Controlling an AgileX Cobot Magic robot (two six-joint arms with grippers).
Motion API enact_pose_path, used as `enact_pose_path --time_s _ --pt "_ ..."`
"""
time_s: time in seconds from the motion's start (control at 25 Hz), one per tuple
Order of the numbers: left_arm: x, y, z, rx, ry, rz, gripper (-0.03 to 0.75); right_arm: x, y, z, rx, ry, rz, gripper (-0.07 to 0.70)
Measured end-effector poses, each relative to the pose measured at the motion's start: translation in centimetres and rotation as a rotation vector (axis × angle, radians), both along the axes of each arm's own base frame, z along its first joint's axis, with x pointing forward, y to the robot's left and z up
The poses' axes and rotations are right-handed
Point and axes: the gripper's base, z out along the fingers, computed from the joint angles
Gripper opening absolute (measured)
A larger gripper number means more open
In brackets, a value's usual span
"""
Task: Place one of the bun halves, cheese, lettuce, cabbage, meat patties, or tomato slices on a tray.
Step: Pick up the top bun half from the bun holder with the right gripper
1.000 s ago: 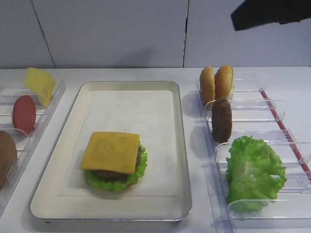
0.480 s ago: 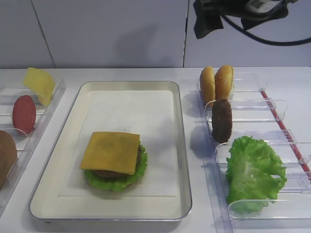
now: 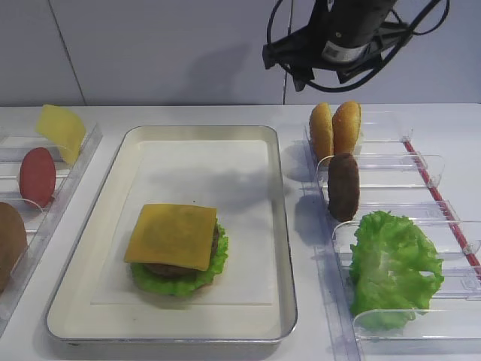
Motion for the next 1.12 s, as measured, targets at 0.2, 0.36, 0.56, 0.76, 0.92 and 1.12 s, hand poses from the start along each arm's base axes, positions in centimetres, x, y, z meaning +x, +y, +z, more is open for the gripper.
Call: enact_pose_path --time_s 0.2,0.36,0.56,0.76,0.92,1.12 --pt "0.0 0.0 0.0 0.000 0.000 0.000 0.465 0.9 0.1 -2.3 -0.036 0.053 -0.052 0.481" --pt "0.0 0.0 0.0 0.000 0.000 0.000 0.465 1.3 0.2 -3.2 -0.054 0.062 -0.058 0.480" --pt "0.0 0.0 0.0 0.000 0.000 0.000 0.465 1.8 0.4 -4.2 -0.054 0.067 -0.076 0.472" --pt "0.0 0.0 0.0 0.000 0.000 0.000 0.465 2.1 0.4 -5.1 -0.071 0.071 -0.087 0.470" --pt "0.0 0.0 0.0 0.000 0.000 0.000 0.465 2.5 0.6 -5.8 -0.074 0.074 -0.081 0.462" --pt "0.0 0.0 0.0 0.000 0.000 0.000 0.465 2.8 0.7 -6.7 -0.078 0.080 -0.080 0.400"
